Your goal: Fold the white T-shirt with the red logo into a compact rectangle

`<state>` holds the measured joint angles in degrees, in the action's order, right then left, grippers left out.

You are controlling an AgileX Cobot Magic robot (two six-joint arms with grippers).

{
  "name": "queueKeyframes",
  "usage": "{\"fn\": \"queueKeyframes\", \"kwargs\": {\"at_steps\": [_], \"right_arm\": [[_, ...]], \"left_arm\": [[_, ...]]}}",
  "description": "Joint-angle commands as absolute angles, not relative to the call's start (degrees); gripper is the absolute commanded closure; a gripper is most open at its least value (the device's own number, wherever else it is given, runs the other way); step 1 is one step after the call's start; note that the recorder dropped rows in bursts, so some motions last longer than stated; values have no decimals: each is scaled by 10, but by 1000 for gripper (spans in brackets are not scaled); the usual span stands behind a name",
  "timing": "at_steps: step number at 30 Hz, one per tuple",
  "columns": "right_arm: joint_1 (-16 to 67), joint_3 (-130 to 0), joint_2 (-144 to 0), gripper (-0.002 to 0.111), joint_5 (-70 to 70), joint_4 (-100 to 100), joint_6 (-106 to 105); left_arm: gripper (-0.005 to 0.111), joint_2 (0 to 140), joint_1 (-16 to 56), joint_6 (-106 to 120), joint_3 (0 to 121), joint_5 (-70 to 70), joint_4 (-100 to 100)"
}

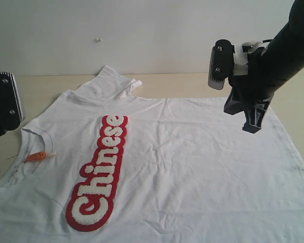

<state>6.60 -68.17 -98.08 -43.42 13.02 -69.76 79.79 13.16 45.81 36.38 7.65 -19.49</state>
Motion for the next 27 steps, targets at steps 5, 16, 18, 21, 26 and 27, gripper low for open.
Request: {"fn": "queueKeyframes", "kwargs": {"at_steps": [5, 16, 18, 21, 26, 27], "right_arm": [[67, -684, -994, 108, -446, 341, -611], [67, -684, -998, 108, -375, 354, -613], [67, -684, -998, 108, -383, 353, -613], [67, -684, -998, 108, -390, 352, -613], [67, -684, -998, 108, -413, 338, -613], [67, -684, -998, 108, -419, 338, -614]], "left_arm": [[107, 804, 135, 405, 367, 59, -165], [107, 825, 149, 406, 367, 20, -162], [107, 825, 149, 406, 367, 20, -162], [107, 825, 149, 404, 367, 21, -162], [107, 825, 149, 404, 367, 25, -162], [107, 826, 149, 404, 367, 25, -162]]}}
